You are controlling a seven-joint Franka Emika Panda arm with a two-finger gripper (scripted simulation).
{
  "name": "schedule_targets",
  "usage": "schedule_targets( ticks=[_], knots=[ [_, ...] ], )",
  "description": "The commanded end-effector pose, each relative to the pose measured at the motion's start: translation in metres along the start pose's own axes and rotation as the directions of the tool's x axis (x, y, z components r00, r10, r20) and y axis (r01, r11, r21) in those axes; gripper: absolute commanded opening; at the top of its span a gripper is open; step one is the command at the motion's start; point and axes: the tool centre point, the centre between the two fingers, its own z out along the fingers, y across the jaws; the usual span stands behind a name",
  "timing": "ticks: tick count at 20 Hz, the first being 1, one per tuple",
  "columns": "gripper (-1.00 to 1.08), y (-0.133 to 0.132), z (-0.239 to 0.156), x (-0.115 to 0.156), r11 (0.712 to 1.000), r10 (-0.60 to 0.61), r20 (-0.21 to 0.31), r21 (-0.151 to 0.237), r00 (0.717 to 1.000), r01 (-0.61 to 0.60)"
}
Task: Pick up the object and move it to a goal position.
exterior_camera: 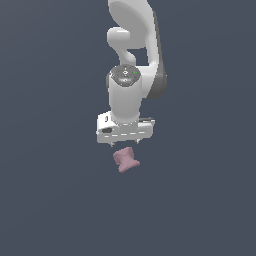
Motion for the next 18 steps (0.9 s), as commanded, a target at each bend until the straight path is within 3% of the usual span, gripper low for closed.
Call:
schedule_targets(
  ticks=[1,9,18],
  knots=[
    [1.0,-0.001,0.014,0.003,0.999,-0.054,0.004,0.005,0.999,0.054],
    [1.0,-0.004,0.056,0.01,0.978,-0.207,0.01,0.023,0.978,0.207],
    [1.0,-0.006,0.074,0.013,0.962,-0.272,0.01,0.034,0.962,0.272]
  ],
)
